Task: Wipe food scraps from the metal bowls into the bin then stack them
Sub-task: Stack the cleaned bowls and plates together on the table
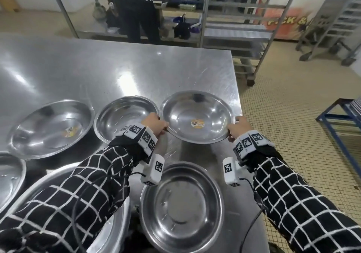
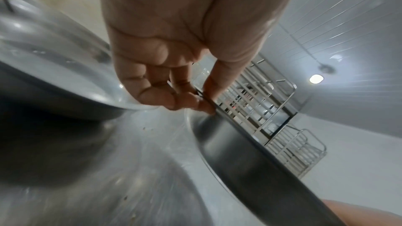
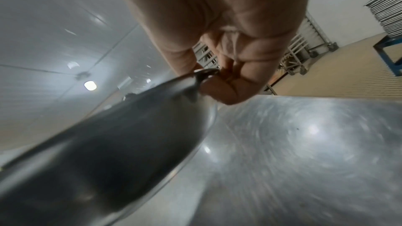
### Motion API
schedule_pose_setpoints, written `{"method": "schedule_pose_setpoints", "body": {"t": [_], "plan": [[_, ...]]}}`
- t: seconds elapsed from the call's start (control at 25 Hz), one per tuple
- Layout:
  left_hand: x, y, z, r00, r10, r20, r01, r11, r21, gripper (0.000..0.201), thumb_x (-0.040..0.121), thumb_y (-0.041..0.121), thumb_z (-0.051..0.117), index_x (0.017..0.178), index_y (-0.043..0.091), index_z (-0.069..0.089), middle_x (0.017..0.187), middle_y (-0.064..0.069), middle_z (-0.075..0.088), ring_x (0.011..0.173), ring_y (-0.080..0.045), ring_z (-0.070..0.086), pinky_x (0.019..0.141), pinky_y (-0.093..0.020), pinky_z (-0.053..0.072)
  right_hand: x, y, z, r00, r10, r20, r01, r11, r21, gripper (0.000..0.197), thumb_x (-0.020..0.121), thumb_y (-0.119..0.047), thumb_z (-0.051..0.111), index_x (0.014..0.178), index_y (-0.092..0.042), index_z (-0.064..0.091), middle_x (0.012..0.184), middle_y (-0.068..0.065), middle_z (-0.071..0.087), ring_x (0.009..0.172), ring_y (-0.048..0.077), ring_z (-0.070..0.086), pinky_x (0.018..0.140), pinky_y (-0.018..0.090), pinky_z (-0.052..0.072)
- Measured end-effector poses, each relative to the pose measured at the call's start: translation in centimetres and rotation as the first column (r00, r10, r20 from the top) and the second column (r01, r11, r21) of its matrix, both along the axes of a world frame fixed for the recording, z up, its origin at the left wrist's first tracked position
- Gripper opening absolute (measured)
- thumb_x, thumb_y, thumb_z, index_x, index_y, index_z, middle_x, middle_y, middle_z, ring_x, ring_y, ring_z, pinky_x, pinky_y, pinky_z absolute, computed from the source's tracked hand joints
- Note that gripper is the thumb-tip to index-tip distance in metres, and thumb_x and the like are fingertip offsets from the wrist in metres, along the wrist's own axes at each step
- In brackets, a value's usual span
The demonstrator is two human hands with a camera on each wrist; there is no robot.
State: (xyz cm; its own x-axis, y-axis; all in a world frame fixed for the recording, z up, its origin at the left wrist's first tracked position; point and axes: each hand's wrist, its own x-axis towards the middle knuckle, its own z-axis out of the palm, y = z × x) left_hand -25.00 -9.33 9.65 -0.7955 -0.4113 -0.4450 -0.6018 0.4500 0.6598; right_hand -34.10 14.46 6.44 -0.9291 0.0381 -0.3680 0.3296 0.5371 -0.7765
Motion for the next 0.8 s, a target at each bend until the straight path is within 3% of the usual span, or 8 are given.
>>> {"method": "schedule_pose_setpoints", "body": {"t": [0.08, 0.2, 0.28, 0.4, 0.56, 0.72, 0.8], "plan": [[1.4, -0.5, 1.1, 0.994, 0.034, -0.101, -0.03, 0.999, 0.038, 0.019, 0.092, 0.015, 0.058, 0.103, 0.0, 0.058, 0.08, -0.008, 0.064, 0.057, -0.013, 0.057, 0.05, -0.022, 0.045, 2.2, -0.3, 1.5, 0.997, -0.052, -0.062, 0.047, 0.996, -0.076, 0.03, 0.087, -0.004, 0.051, 0.114, -0.015, 0.044, 0.084, 0.006, 0.056, 0.068, 0.021, 0.059, 0.07, 0.039, 0.055], [4.6, -1.6, 3.4, 0.972, 0.029, -0.231, -0.024, 0.999, 0.024, 0.009, 0.093, 0.015, 0.055, 0.085, 0.015, 0.054, 0.083, -0.008, 0.063, 0.065, -0.016, 0.055, 0.065, -0.029, 0.048, 6.5, -1.3, 3.6, 0.991, -0.094, -0.097, 0.078, 0.984, -0.162, 0.026, 0.087, -0.006, 0.05, 0.111, -0.013, 0.046, 0.088, 0.011, 0.06, 0.072, 0.022, 0.061, 0.07, 0.039, 0.056], [7.1, -2.6, 4.6, 0.953, 0.008, -0.301, 0.001, 1.0, 0.03, 0.02, 0.093, 0.012, 0.055, 0.074, 0.02, 0.053, 0.076, -0.006, 0.062, 0.061, -0.015, 0.052, 0.063, -0.027, 0.045, 9.4, -2.1, 4.8, 0.987, -0.11, -0.115, 0.086, 0.977, -0.196, 0.025, 0.087, -0.005, 0.049, 0.111, -0.014, 0.047, 0.087, 0.012, 0.061, 0.068, 0.02, 0.06, 0.062, 0.032, 0.054], [12.0, -4.7, 5.8, 0.941, -0.012, -0.338, 0.032, 0.998, 0.054, 0.015, 0.091, 0.009, 0.056, 0.078, 0.016, 0.058, 0.074, -0.008, 0.063, 0.058, -0.016, 0.051, 0.058, -0.026, 0.043, 14.8, -3.8, 6.3, 0.982, -0.122, -0.147, 0.089, 0.973, -0.213, 0.026, 0.087, -0.005, 0.049, 0.112, -0.014, 0.046, 0.091, 0.011, 0.06, 0.069, 0.018, 0.059, 0.056, 0.027, 0.051], [19.0, -7.9, 6.4, 0.924, -0.065, -0.377, 0.077, 0.997, 0.019, 0.011, 0.09, 0.013, 0.057, 0.079, 0.017, 0.057, 0.077, -0.007, 0.065, 0.065, -0.018, 0.056, 0.065, -0.031, 0.048, 22.2, -6.4, 6.9, 0.975, -0.112, -0.191, 0.086, 0.986, -0.14, 0.031, 0.086, -0.013, 0.051, 0.117, -0.013, 0.047, 0.096, 0.008, 0.061, 0.082, 0.023, 0.063, 0.073, 0.037, 0.055], [26.1, -11.5, 5.4, 0.927, -0.071, -0.367, 0.06, 0.997, -0.044, 0.011, 0.092, 0.023, 0.057, 0.09, 0.012, 0.055, 0.086, -0.007, 0.065, 0.079, -0.023, 0.064, 0.078, -0.041, 0.055, 29.8, -9.5, 6.4, 0.977, -0.097, -0.192, 0.073, 0.989, -0.133, 0.027, 0.087, -0.012, 0.05, 0.115, -0.011, 0.047, 0.088, 0.008, 0.061, 0.066, 0.019, 0.06, 0.05, 0.025, 0.046], [29.7, -13.3, 4.6, 0.931, -0.09, -0.353, 0.067, 0.995, -0.078, 0.011, 0.093, 0.023, 0.056, 0.088, 0.014, 0.053, 0.087, -0.007, 0.064, 0.086, -0.027, 0.065, 0.084, -0.044, 0.054, 33.2, -11.2, 5.6, 0.984, -0.064, -0.163, 0.047, 0.993, -0.108, 0.029, 0.086, -0.016, 0.051, 0.114, -0.011, 0.049, 0.087, 0.009, 0.064, 0.065, 0.02, 0.062, 0.048, 0.026, 0.052]]}}
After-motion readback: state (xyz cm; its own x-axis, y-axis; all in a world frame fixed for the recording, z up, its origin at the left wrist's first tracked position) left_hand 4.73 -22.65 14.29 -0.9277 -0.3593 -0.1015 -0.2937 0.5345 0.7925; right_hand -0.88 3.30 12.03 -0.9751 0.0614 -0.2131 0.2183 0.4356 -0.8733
